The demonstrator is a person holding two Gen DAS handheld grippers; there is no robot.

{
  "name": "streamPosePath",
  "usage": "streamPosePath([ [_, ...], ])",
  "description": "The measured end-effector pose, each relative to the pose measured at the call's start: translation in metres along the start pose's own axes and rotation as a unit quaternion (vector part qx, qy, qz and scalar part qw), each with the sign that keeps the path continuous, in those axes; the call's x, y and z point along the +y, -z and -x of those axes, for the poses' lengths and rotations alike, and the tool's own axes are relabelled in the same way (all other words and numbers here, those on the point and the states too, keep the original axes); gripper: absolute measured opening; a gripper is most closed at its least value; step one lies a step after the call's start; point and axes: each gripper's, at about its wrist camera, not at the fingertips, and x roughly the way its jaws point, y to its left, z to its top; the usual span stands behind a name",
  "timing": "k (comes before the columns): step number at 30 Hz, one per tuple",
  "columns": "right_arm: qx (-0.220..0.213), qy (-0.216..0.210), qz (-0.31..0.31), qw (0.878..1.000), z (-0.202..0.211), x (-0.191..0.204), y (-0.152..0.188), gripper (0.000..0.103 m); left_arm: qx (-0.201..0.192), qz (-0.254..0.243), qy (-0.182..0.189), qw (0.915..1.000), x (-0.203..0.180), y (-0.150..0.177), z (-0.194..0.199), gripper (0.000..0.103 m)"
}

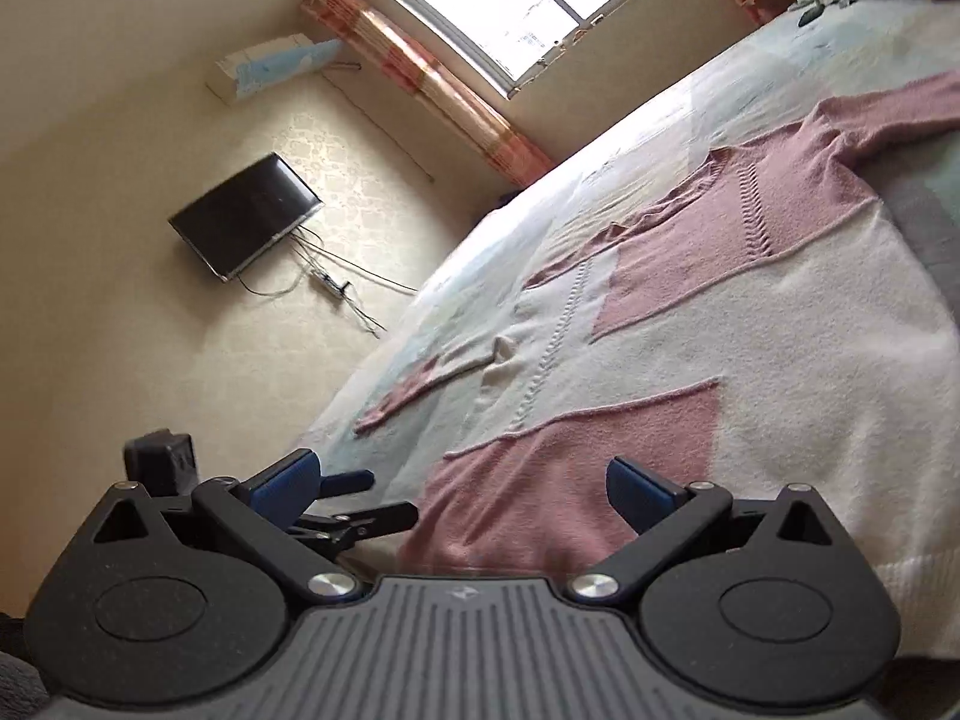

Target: Fold clothes

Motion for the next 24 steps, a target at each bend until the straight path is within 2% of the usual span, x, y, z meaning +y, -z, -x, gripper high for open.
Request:
streamPosePath([
  [1, 0.009, 0.041, 0.036, 0.998, -0.009, 0.005, -0.001, 0.103, -0.001, -0.014, -0.014, 0.9998, -0.002, 0.0, -0.008, 0.102],
  [2, 0.021, 0.078, 0.074, 0.994, -0.02, 0.01, 0.0, 0.103, -0.002, -0.017, -0.008, 0.9998, -0.002, 0.001, -0.012, 0.102],
  [4, 0.044, 0.144, 0.147, 0.978, -0.044, 0.019, 0.0, 0.103, -0.002, -0.016, 0.015, 0.9998, 0.001, 0.006, -0.019, 0.102],
  [5, 0.058, 0.154, 0.176, 0.971, -0.058, 0.021, 0.001, 0.103, -0.002, -0.016, 0.027, 0.9995, 0.002, 0.008, -0.023, 0.102],
  [7, 0.079, 0.153, 0.206, 0.963, -0.08, 0.017, 0.005, 0.103, -0.002, -0.015, 0.05, 0.9986, 0.004, 0.012, -0.03, 0.102],
  [8, 0.089, 0.159, 0.206, 0.961, -0.088, 0.013, 0.007, 0.103, 0.01, -0.011, 0.053, 0.9985, 0.006, 0.017, -0.033, 0.102],
  [11, 0.116, 0.19, 0.209, 0.952, -0.102, 0.002, 0.017, 0.103, 0.029, 0.047, 0.07, 0.996, 0.029, 0.038, -0.029, 0.102],
  [13, 0.104, 0.198, 0.243, 0.944, -0.093, 0.003, 0.031, 0.103, 0.029, 0.07, 0.089, 0.9931, 0.042, 0.043, -0.02, 0.102],
  [15, 0.093, 0.206, 0.258, 0.939, -0.084, 0.004, 0.041, 0.103, 0.021, 0.078, 0.1, 0.9917, 0.045, 0.031, -0.017, 0.102],
  [19, 0.081, 0.206, 0.24, 0.945, -0.08, 0.003, 0.041, 0.103, -0.001, 0.096, 0.127, 0.9872, 0.048, 0.003, -0.022, 0.102],
  [22, 0.079, 0.214, 0.247, 0.942, -0.081, 0.005, 0.043, 0.103, 0.016, 0.148, 0.176, 0.9732, 0.051, -0.007, -0.054, 0.102],
  [24, 0.077, 0.215, 0.248, 0.941, -0.081, 0.005, 0.044, 0.103, 0.017, 0.159, 0.178, 0.9709, 0.056, -0.006, -0.055, 0.102],
])
